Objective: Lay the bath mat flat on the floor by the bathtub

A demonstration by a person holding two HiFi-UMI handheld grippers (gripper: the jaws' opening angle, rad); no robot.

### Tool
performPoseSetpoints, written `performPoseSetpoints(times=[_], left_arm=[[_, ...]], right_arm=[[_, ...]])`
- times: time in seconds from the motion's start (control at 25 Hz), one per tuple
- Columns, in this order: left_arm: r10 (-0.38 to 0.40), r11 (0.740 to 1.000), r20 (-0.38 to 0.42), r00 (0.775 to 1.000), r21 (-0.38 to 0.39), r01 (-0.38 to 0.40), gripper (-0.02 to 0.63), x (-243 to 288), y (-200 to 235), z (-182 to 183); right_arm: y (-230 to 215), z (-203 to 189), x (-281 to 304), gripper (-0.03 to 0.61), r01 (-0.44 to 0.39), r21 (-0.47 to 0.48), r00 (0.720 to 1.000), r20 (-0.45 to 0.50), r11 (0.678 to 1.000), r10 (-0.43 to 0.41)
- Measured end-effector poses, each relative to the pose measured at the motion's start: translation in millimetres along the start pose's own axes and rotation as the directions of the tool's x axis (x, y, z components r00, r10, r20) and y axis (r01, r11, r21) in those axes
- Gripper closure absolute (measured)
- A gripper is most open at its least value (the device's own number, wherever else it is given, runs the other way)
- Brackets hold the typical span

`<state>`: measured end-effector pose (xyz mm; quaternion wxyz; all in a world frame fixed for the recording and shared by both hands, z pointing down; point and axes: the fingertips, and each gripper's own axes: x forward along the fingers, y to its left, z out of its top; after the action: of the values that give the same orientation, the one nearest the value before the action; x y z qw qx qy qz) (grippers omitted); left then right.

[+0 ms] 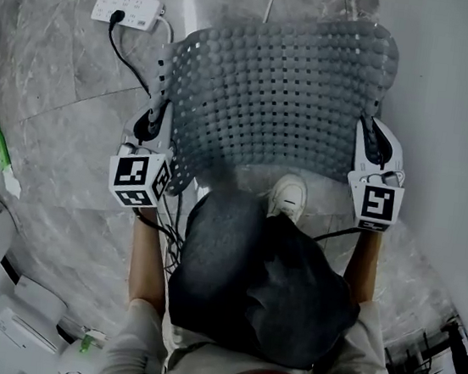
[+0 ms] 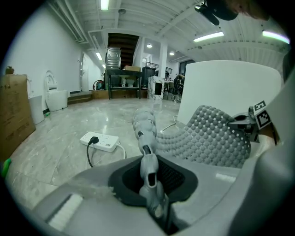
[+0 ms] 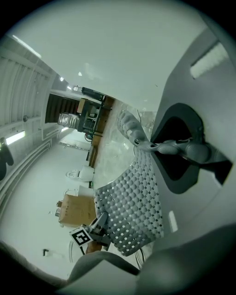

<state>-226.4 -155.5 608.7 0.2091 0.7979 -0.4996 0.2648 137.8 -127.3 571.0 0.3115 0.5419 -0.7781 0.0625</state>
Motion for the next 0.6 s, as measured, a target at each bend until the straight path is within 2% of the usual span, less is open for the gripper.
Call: performPoseSetpoints(times=[0.36,0.6], left_arm=[[0.032,0.999,-0.02,0.999,0.031,-0.031,0.568,27.5,9.7,-11.0],[0.062,0.998,-0.028,0.998,0.02,-0.061,0.568,32.5,16.0,-10.5]], right_arm=[[-3.9,-26.5,23.8,0.531,-0.003,0.006,1.0,-0.024,1.0,0.003],[-12.5,-37.0,25.9,0.531,0.007,0.032,0.999,-0.032,0.999,-0.006]])
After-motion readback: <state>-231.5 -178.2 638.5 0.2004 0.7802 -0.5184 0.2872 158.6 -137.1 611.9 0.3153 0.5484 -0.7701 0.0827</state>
